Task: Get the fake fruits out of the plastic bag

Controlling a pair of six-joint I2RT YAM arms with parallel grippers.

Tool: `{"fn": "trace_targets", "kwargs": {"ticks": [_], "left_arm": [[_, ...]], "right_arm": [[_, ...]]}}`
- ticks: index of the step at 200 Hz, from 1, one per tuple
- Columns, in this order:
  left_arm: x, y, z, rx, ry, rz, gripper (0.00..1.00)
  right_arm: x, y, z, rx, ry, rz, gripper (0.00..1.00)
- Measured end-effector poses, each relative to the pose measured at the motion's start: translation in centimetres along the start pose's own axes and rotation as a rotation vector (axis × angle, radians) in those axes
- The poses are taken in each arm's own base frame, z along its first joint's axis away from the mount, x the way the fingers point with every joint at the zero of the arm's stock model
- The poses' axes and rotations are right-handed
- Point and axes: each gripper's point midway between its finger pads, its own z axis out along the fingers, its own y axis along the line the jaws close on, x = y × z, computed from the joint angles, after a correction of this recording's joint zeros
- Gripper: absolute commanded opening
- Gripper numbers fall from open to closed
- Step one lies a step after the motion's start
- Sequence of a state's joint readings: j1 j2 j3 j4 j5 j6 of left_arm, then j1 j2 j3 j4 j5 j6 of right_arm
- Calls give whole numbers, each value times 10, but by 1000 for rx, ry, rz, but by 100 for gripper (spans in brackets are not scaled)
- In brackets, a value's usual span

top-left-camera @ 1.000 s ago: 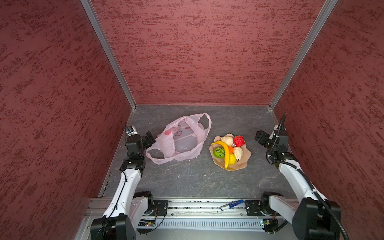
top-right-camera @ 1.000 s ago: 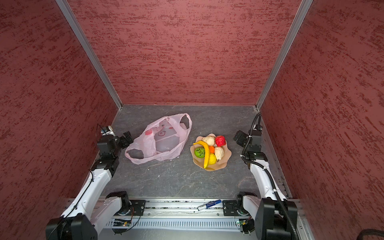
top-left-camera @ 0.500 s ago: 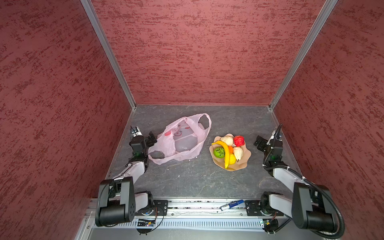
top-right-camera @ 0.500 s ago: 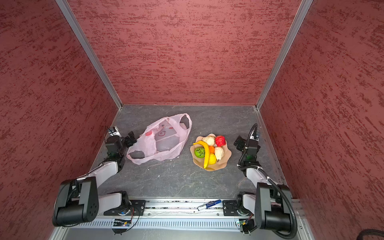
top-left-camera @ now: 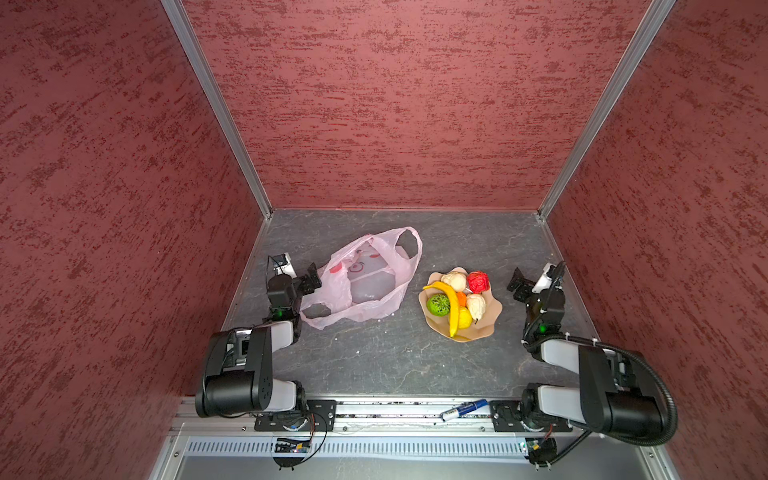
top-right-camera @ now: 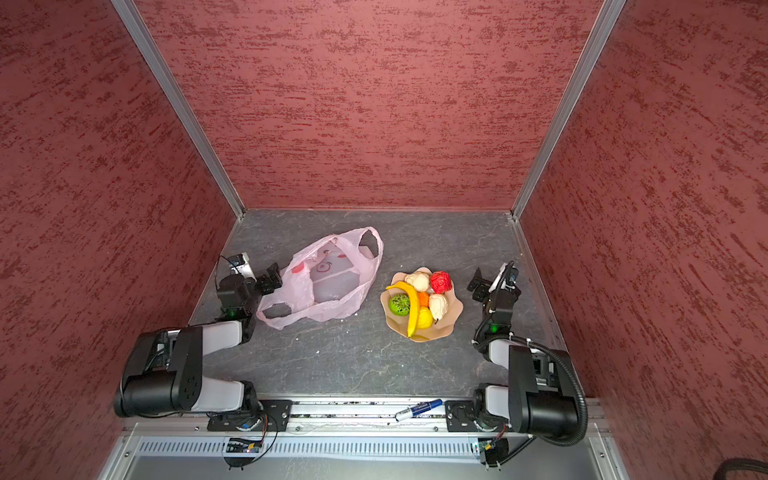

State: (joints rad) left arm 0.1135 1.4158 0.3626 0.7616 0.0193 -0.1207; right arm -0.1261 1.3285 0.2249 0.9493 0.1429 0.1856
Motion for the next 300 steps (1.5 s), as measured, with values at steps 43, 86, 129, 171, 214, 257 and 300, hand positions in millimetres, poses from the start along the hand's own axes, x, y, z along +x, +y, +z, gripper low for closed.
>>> {"fn": "trace_targets", "kwargs": {"ticks": [43, 86, 129, 171, 214, 257, 300], "left_arm": [[10, -15, 6, 43, 17, 54, 100], [17, -16, 10, 53, 5, 68, 99], [13, -18, 10, 54, -13, 78, 100], [14, -23, 10, 48, -15, 96, 100], [13, -22, 10, 33, -19, 109, 100], [13, -21, 10, 25, -20, 112, 99], [13, -20, 10, 20, -21, 113, 99]], "right_arm": [[15, 7, 8, -28, 16, -39, 99], [30, 14, 14, -56, 41, -73, 99], [28, 18, 15, -64, 34, -84, 99], [24, 22, 17, -73, 21, -91, 99], [24, 22, 17, -73, 21, -91, 99], [24, 22, 17, -73, 21, -92, 99], [24, 22, 17, -72, 20, -92, 99]]}}
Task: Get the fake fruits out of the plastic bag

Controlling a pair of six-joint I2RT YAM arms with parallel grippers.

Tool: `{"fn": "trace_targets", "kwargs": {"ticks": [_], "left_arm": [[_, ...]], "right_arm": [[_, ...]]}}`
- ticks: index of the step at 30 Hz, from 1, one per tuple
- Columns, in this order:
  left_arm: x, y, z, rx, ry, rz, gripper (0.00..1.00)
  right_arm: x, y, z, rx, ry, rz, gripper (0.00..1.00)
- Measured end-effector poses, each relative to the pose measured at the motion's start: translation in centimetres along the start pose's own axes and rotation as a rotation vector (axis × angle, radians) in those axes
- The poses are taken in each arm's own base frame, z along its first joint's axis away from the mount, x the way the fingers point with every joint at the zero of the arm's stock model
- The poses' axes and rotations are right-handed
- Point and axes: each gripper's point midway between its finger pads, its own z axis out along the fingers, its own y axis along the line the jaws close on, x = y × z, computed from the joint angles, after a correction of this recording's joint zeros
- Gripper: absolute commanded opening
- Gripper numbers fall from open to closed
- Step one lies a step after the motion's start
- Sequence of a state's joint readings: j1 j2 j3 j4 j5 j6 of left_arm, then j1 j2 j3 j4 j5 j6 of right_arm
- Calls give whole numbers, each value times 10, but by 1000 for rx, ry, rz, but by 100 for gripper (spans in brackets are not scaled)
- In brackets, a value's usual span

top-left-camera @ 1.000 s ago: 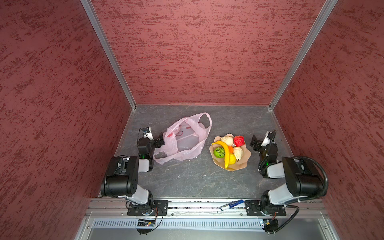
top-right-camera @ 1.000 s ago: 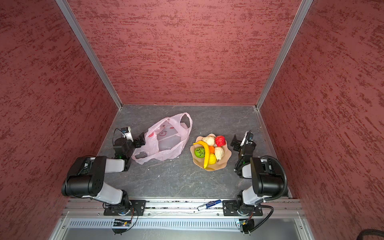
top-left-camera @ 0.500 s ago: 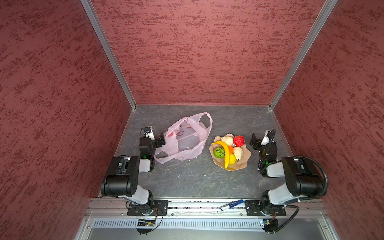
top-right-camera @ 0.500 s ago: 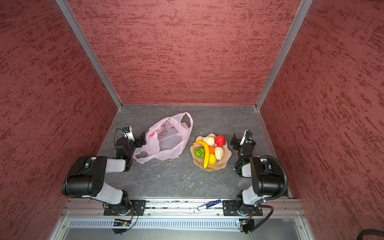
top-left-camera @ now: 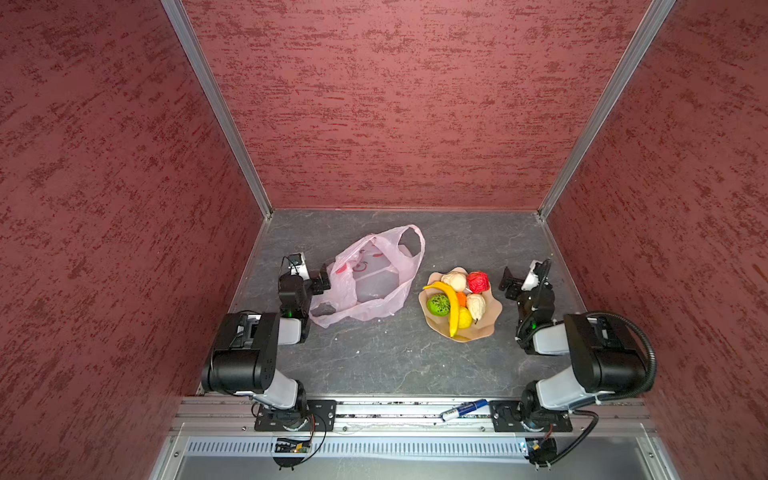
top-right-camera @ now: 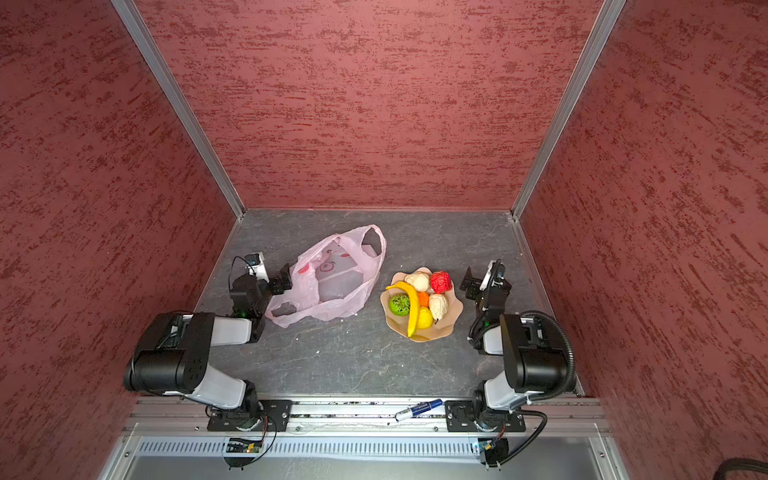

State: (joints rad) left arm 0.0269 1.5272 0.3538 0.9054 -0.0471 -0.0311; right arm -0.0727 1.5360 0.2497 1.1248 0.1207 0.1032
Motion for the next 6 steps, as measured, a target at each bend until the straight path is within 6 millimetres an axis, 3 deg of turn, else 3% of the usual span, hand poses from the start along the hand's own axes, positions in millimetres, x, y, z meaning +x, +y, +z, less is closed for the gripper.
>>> {"fn": "trace_targets", "kwargs": {"ticks": [6], "left_arm": [[0, 0, 0, 0, 0, 2, 100]], "right_arm": [[-2, 1, 1, -1, -5, -3, 99]]}}
